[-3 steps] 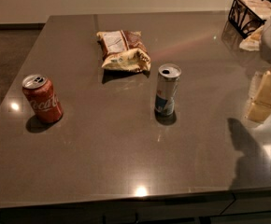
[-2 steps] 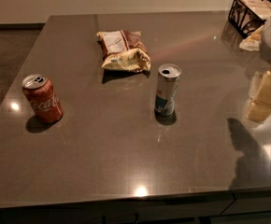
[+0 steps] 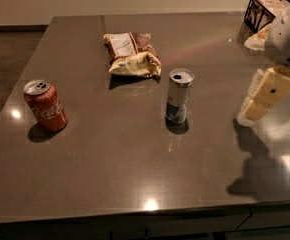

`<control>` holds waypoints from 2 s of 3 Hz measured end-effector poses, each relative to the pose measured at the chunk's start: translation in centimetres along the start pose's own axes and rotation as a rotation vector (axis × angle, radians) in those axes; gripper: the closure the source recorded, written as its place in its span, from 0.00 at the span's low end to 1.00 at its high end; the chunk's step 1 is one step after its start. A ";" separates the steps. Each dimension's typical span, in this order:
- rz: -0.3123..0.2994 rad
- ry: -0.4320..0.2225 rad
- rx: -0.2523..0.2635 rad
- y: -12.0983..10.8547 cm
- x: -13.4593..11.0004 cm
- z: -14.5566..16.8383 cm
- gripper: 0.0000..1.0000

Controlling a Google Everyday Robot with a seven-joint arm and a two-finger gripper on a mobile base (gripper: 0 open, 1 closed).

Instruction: Pick redbull can

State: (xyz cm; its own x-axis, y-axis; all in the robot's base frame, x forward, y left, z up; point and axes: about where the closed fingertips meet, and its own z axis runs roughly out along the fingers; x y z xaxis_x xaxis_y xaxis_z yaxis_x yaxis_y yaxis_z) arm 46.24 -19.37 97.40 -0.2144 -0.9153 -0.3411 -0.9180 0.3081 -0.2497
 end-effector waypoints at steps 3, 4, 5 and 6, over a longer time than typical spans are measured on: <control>0.023 -0.221 -0.014 -2.3 -6.3 7.5 0.00; 0.027 -0.250 -0.039 -2.7 -6.9 9.4 0.00; 0.021 -0.293 -0.054 -2.7 -7.8 9.7 0.00; 0.019 -0.328 -0.090 -2.6 -8.6 9.9 0.13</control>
Offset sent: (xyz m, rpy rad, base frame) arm 0.0686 0.0821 -0.0462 0.2544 -0.0598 0.0343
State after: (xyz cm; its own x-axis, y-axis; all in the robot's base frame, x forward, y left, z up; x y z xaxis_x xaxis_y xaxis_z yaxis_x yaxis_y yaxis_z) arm 53.80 -9.74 92.05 -0.1261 -0.7727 -0.6221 -0.9438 0.2866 -0.1647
